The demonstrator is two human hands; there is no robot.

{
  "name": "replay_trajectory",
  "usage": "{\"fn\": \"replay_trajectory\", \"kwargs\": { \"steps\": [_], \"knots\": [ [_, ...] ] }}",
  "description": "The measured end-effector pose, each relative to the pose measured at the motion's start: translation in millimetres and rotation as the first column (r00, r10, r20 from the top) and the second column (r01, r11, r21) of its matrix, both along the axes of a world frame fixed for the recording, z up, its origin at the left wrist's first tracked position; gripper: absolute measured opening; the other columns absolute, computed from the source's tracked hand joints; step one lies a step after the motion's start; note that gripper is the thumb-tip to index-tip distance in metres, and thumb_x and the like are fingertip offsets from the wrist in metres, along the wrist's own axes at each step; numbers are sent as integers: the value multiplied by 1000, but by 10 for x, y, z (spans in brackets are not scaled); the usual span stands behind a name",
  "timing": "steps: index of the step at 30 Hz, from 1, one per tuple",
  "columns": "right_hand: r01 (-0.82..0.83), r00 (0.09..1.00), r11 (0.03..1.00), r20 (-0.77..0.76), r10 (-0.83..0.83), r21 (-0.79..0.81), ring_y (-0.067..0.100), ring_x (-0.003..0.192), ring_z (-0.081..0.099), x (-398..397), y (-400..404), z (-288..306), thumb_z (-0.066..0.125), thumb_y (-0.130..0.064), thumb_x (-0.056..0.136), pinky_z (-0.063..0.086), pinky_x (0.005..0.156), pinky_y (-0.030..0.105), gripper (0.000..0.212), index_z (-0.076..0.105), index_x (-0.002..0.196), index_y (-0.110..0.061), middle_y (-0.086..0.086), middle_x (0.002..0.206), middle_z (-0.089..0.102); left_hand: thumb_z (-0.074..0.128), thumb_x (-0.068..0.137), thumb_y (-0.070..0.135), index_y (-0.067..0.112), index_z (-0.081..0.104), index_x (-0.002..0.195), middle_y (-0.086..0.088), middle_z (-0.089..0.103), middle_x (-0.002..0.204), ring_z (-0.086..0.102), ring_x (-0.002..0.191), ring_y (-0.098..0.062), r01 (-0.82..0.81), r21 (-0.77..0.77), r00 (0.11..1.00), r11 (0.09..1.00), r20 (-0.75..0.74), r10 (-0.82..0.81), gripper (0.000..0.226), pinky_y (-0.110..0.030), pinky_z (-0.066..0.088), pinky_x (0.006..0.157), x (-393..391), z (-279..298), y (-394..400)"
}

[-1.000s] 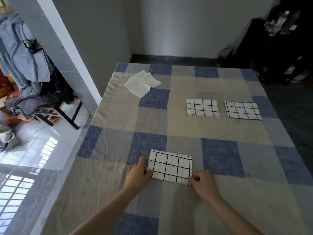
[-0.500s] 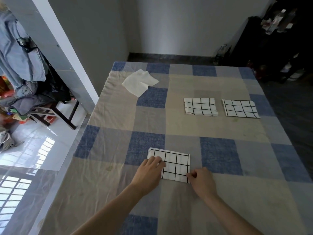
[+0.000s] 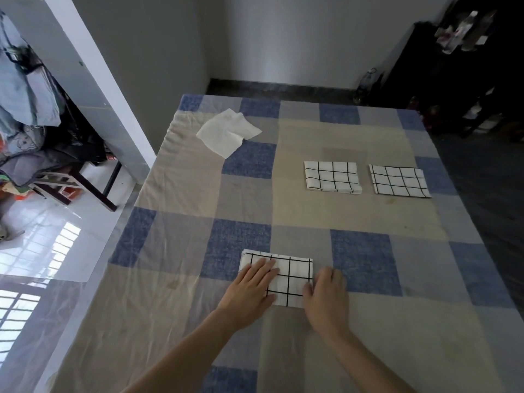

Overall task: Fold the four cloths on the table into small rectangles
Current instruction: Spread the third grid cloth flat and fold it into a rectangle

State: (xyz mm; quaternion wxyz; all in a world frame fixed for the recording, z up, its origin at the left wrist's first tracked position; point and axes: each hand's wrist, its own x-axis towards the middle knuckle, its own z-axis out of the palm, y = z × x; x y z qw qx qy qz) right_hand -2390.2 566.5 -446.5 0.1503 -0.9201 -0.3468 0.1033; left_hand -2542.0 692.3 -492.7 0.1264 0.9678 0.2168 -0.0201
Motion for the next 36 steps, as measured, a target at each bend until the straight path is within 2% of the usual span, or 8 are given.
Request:
{"fn": "replay_trajectory", "kwargs": {
  "steps": [4,7,9,19,23,28,32,36],
  "knots": [
    [-277,959,923,27,281,269,24,101,49,-273,324,7,52,-22,87,47,88,39,18,46,102,-14,6,111,50,35,97,47,18,32,150,-3,28,158,18,147,-22,26,-37,999,999,24,-25,61,-39,11,116,-18,-54,44],
    [-389,913,897,-38,405,212,19,140,27,-383,444,-143,31,-37,98,24,116,34,46,35,139,-16,6,153,28,37,97,41,15,23,152,-5,20,160,13,149,-25,71,-28,997,997,18,-71,63,-41,11,117,-41,-78,52],
    [-450,892,888,-12,453,94,15,148,12,-369,413,-317,17,-43,101,10,120,33,58,21,151,-16,1,161,14,36,96,38,16,17,154,-4,14,162,7,149,-23,43,-18,999,999,-12,-44,65,-41,8,117,-28,-60,32],
    [-428,899,897,49,435,-108,16,146,20,-20,160,-476,26,-38,99,15,116,40,58,27,151,-11,3,158,25,19,103,46,26,10,155,0,1,163,-2,150,-18,-47,-39,998,998,-47,45,57,-38,1,118,-77,-4,25],
    [-389,915,912,62,399,-127,13,147,14,149,38,-449,24,-39,99,7,118,38,59,24,153,-16,0,159,23,23,97,64,27,10,155,0,-4,163,-6,150,-18,-108,-30,992,994,-63,106,70,-41,0,117,-131,46,51],
    [-385,917,913,61,395,-135,12,148,10,232,-6,-456,23,-41,99,13,118,42,60,14,154,-18,-1,160,18,23,85,80,30,1,155,2,-16,161,-21,147,-17,-134,-57,985,989,-114,127,89,-46,-5,118,-171,88,101],
    [-338,938,934,39,344,-120,18,141,30,210,120,-317,39,-37,91,25,114,46,60,35,147,-17,0,154,34,21,79,86,32,-8,153,3,-26,158,-30,143,-16,-165,-87,967,982,-210,144,96,-47,-8,119,-114,150,88],
    [-305,952,934,-36,304,-184,22,119,41,336,401,-29,57,-38,84,38,95,42,40,47,119,-22,-1,125,42,31,78,83,32,-10,153,3,-29,157,-33,142,-18,-187,-120,946,975,-291,145,99,-48,-11,118,-47,225,103]
  ]
}}
